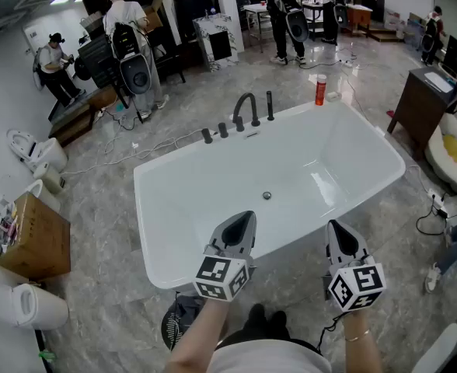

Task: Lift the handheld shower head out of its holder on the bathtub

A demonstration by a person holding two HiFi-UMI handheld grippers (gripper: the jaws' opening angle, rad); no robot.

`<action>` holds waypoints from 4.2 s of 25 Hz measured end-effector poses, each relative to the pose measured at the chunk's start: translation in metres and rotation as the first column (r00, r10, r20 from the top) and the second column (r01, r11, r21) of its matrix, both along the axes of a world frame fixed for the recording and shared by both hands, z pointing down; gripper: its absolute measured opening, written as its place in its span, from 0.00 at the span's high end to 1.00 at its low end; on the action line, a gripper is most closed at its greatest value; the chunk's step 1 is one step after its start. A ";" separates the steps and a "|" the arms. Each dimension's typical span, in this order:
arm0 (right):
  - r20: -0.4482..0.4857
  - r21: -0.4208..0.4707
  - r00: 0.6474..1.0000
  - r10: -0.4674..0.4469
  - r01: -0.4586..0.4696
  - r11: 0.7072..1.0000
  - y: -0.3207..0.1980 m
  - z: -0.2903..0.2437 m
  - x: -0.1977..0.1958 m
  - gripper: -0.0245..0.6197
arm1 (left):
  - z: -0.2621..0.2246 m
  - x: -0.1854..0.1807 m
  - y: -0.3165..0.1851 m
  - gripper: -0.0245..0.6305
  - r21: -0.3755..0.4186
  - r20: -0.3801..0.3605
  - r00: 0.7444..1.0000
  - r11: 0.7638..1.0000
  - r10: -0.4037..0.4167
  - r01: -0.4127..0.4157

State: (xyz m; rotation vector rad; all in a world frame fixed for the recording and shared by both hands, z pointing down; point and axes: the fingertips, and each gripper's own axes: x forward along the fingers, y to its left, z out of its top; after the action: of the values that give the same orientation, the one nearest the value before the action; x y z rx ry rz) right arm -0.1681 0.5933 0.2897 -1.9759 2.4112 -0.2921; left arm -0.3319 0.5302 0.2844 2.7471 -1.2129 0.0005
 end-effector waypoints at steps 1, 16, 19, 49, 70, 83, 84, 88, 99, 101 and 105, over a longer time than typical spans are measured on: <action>0.000 -0.001 1.000 -0.001 0.001 1.000 0.002 -0.002 -0.001 0.96 | -0.002 0.001 0.002 0.93 -0.002 0.002 1.000 1.000 0.001 -0.001; 0.016 -0.004 1.000 0.016 -0.016 1.000 0.017 0.003 0.055 0.95 | -0.001 0.047 0.017 0.93 0.016 0.010 0.999 0.999 -0.034 0.034; 0.025 -0.010 0.999 0.029 -0.029 1.000 0.008 0.007 0.062 0.95 | 0.001 0.049 0.007 0.93 0.012 0.025 0.999 0.999 -0.044 0.043; -0.036 -0.102 0.999 -0.037 0.034 0.994 -0.376 0.044 0.118 0.69 | 0.060 0.111 -0.363 0.68 -0.104 0.017 0.996 0.991 -0.085 0.086; -0.010 -0.140 0.992 -0.122 0.120 0.983 -0.581 0.083 0.144 0.72 | 0.099 0.188 -0.557 0.67 -0.151 0.025 0.997 0.986 -0.073 0.075; 0.012 -0.186 0.975 -0.223 0.221 0.957 -0.725 0.149 0.231 0.74 | 0.168 0.294 -0.716 0.67 -0.174 0.098 0.984 0.971 -0.147 0.162; 0.016 -0.188 0.974 -0.226 0.225 0.956 -0.735 0.153 0.237 0.74 | 0.173 0.300 -0.728 0.67 -0.175 0.105 0.983 0.970 -0.151 0.168; 0.026 -0.198 0.974 -0.225 0.226 0.954 -0.767 0.177 0.264 0.75 | 0.196 0.326 -0.772 0.66 -0.179 0.117 0.978 0.965 -0.170 0.190; 0.032 -0.240 0.973 -0.230 0.231 0.943 -0.833 0.242 0.295 0.76 | 0.256 0.360 -0.882 0.65 -0.188 0.115 0.970 0.954 -0.216 0.234; 0.032 -0.240 0.972 -0.233 0.234 0.942 -0.840 0.248 0.300 0.76 | 0.268 0.364 -0.897 0.65 -0.194 0.126 0.968 0.951 -0.218 0.240; 0.052 -0.240 0.974 -0.220 0.227 0.944 -0.851 0.263 0.307 0.77 | 0.293 0.371 -0.928 0.63 -0.212 0.137 0.964 0.944 -0.228 0.254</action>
State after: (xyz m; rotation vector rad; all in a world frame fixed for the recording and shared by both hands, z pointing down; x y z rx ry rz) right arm 0.1384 -0.2577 0.5528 -1.7619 2.7013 -0.6430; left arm 0.0388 -0.3977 0.5770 2.4151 -1.4707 0.2535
